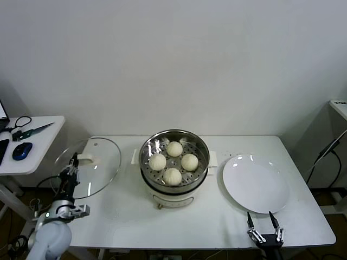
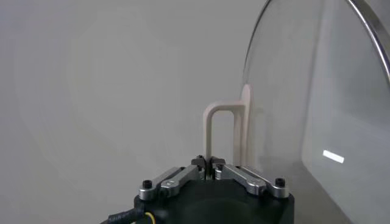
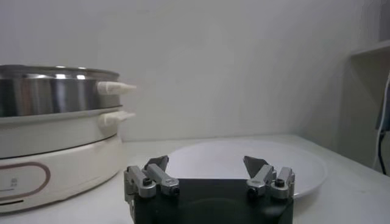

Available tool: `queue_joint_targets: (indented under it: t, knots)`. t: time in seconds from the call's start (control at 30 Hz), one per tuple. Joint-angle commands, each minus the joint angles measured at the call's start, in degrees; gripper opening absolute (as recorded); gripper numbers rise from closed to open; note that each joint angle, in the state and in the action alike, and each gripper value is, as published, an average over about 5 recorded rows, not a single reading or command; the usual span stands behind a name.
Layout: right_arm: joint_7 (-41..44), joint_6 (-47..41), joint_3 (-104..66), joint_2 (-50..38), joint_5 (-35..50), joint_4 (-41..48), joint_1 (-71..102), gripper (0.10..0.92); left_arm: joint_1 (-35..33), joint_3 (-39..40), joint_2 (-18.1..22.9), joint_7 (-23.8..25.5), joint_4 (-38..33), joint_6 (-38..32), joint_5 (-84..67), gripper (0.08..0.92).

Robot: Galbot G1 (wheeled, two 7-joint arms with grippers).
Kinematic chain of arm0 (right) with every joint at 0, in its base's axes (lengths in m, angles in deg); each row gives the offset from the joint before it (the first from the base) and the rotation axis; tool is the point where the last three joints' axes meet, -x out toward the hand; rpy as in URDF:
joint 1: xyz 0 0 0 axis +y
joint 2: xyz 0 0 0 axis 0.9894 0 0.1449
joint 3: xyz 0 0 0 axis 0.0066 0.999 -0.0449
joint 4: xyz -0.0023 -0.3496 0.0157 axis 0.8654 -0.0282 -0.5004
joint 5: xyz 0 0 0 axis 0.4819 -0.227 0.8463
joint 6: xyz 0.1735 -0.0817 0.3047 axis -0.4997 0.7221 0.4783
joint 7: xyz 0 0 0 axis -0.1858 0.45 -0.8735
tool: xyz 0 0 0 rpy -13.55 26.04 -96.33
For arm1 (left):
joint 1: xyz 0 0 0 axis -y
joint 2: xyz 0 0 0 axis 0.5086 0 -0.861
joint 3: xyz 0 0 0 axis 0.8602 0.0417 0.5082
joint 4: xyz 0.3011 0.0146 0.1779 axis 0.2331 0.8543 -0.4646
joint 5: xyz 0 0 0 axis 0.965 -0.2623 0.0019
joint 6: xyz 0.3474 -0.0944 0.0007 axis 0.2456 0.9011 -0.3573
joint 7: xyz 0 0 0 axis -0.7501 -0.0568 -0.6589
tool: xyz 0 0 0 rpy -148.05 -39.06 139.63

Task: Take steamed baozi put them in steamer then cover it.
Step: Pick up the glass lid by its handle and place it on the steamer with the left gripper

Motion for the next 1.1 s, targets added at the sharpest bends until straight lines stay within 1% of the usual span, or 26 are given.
queue_joint_targets:
  t: [0.03, 0.17, 0.3, 0.43, 0.67, 0.8, 0.93, 1.1]
  knots:
    - [-0.6, 0.0, -0.1, 0.1, -1.4, 0.4, -0.2, 0.823, -0.2, 1.2, -6.4, 11.9, -15.7, 7.7, -6.4, 0.137]
    - [-1.1, 0.1, 0.2, 0.4, -3.0, 1.0, -0.8, 0.823, 2.0, 6.2, -7.5, 16.3, -21.0, 13.0, -5.6, 0.137]
    - [-1.6, -0.5, 0.0, 0.7, -4.0, 0.9, -0.9, 0.823, 6.5, 14.4, -5.9, 19.7, -23.4, 17.2, -1.2, 0.137]
    - [-0.7, -1.3, -1.7, 1.7, -4.7, 0.7, -1.0, 0.823, 11.0, 23.0, -2.3, 22.9, -23.2, 20.3, 5.4, 0.137]
    - [-0.4, -1.5, -2.4, 0.0, -3.6, 1.4, -1.1, 0.823, 18.5, 33.8, 4.9, 26.5, -20.0, 24.7, 13.2, 0.137]
    - [-0.3, -2.1, -3.0, -0.7, -3.3, 1.0, -1.0, 0.823, 21.4, 37.8, 10.4, 27.1, -16.8, 25.4, 17.5, 0.137]
    - [-0.3, -2.7, -3.4, -1.2, -3.1, 0.7, -1.0, 0.823, 22.2, 40.0, 15.7, 27.7, -13.6, 25.1, 22.0, 0.137]
    - [-0.4, -2.7, -3.6, -1.7, -2.6, 0.7, -1.1, 0.823, 22.2, 41.5, 19.1, 27.7, -10.1, 24.9, 25.2, 0.137]
